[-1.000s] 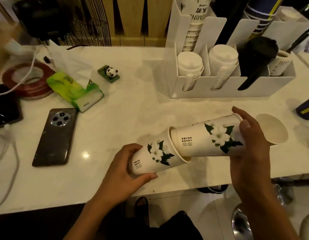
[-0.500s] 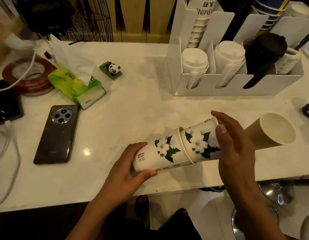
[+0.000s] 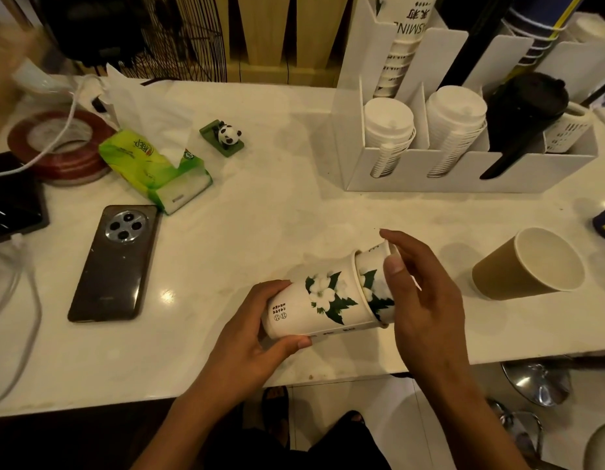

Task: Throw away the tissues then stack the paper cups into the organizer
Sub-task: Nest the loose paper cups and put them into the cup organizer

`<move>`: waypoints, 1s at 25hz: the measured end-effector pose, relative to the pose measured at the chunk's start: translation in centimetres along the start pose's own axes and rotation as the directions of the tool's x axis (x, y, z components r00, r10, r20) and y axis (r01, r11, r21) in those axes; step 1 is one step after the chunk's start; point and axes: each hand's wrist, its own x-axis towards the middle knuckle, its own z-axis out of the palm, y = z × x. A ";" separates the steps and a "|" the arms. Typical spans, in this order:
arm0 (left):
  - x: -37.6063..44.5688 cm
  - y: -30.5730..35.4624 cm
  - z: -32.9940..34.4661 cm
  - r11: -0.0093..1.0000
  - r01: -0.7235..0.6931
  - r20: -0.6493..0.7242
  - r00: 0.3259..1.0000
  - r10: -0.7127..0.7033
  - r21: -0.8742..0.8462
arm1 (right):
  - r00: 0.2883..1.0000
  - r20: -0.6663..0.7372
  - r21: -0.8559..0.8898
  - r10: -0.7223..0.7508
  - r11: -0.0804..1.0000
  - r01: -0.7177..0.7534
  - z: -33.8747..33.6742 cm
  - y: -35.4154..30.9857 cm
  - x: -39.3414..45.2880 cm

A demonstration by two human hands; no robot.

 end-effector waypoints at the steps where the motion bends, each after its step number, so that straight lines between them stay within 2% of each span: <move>1: 0.0 0.0 0.0 1.000 -0.002 -0.001 1.000 0.002 0.001 | 1.000 0.006 0.007 0.006 1.000 -0.006 0.2 0.0 -0.1; 5: 0.0 -0.1 0.0 1.000 -0.009 -0.006 1.000 0.009 -0.002 | 1.000 0.016 0.067 0.020 0.998 -0.021 0.9 0.2 -0.2; 25: 0.2 0.0 0.0 0.999 -0.049 -0.040 0.998 0.049 0.000 | 0.999 -0.025 0.056 0.029 0.998 -0.028 1.9 0.2 -0.4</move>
